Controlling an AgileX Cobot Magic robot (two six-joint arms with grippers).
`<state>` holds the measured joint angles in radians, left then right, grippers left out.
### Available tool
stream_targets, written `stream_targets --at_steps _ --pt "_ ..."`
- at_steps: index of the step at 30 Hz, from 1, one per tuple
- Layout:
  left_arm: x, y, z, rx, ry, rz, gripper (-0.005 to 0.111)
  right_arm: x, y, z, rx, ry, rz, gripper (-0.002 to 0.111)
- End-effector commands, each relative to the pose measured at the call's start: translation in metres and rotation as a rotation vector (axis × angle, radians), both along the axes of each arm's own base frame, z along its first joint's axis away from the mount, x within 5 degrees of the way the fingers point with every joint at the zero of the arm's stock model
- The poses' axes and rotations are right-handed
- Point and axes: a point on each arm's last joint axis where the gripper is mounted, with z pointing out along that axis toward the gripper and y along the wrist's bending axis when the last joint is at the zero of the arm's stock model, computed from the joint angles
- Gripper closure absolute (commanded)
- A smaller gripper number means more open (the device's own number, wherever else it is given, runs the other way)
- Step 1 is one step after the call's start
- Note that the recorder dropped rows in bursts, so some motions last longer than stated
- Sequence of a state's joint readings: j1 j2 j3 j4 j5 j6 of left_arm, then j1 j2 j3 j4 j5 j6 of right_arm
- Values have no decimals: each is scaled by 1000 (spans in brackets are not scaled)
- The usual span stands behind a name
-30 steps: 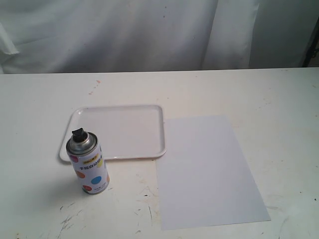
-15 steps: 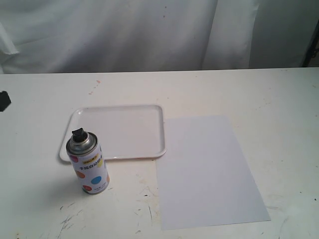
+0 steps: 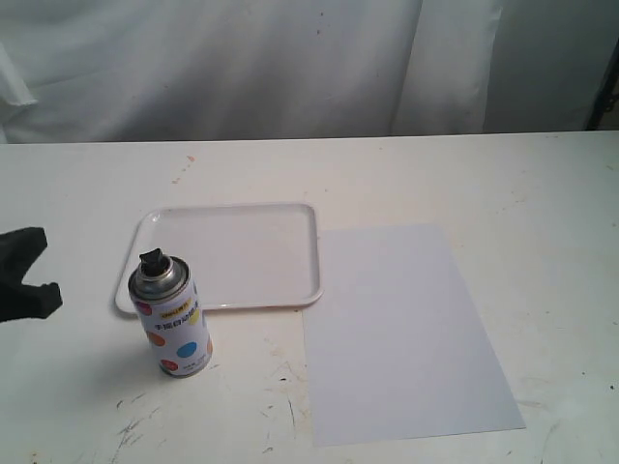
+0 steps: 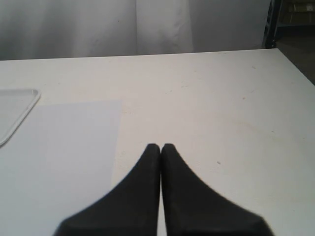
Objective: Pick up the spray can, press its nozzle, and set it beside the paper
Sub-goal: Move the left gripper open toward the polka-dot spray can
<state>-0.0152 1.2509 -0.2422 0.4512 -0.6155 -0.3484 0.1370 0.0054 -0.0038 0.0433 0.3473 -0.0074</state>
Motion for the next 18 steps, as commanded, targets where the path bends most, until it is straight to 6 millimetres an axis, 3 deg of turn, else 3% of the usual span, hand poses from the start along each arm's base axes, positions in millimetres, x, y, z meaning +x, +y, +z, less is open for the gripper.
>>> stream_targets --at_steps 1,9,18 --pt "-14 -5 -21 27 86 -70 107 0 0 -1 1 -3 -8 108" --pt "-32 -11 -49 84 217 -199 107 0 0 -1 1 -3 -8 108" --pt "-28 -20 -33 -14 52 -256 107 0 0 -1 1 -3 -8 108"
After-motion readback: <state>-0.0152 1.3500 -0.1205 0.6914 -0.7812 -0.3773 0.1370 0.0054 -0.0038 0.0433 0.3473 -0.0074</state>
